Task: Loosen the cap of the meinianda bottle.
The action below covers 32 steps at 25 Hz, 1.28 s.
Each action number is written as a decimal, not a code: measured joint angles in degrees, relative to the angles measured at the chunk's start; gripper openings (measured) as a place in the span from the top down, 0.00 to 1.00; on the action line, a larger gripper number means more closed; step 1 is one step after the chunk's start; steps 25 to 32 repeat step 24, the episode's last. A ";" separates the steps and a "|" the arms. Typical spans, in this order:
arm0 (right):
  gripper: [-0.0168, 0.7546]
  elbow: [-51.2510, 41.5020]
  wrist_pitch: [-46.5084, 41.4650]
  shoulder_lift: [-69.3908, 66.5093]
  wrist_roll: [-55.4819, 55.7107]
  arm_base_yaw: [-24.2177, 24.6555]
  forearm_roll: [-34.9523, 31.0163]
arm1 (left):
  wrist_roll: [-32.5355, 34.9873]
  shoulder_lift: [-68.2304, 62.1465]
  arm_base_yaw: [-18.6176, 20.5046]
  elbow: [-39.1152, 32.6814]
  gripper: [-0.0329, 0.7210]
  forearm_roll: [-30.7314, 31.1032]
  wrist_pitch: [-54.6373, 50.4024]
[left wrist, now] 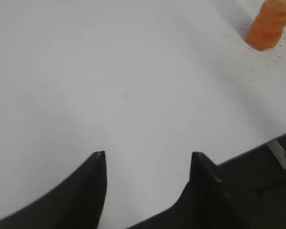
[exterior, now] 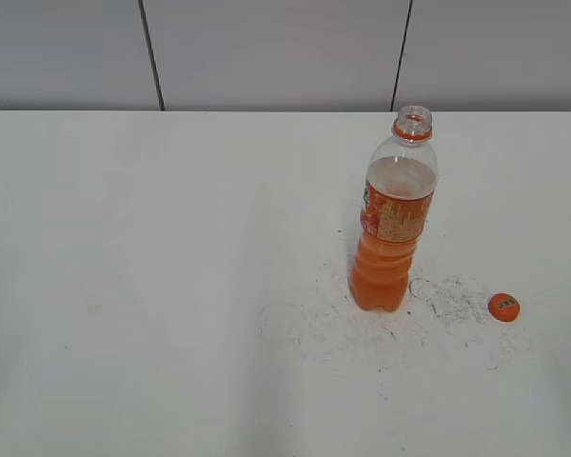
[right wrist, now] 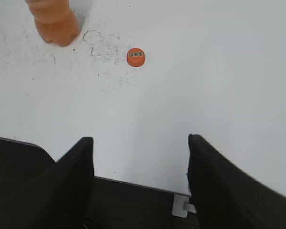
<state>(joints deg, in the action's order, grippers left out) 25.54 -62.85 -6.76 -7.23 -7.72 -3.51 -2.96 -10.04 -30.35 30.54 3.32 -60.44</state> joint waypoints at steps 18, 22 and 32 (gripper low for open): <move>0.38 0.00 0.06 7.16 0.00 5.93 -2.07 | 0.00 8.55 21.61 0.00 0.38 0.05 0.07; 0.38 0.00 0.17 7.16 0.00 6.41 -2.39 | 0.00 10.34 23.78 0.00 0.38 0.05 0.01; 0.38 0.00 0.19 7.16 0.00 6.41 -2.39 | 0.00 10.34 24.35 0.00 0.38 0.01 0.01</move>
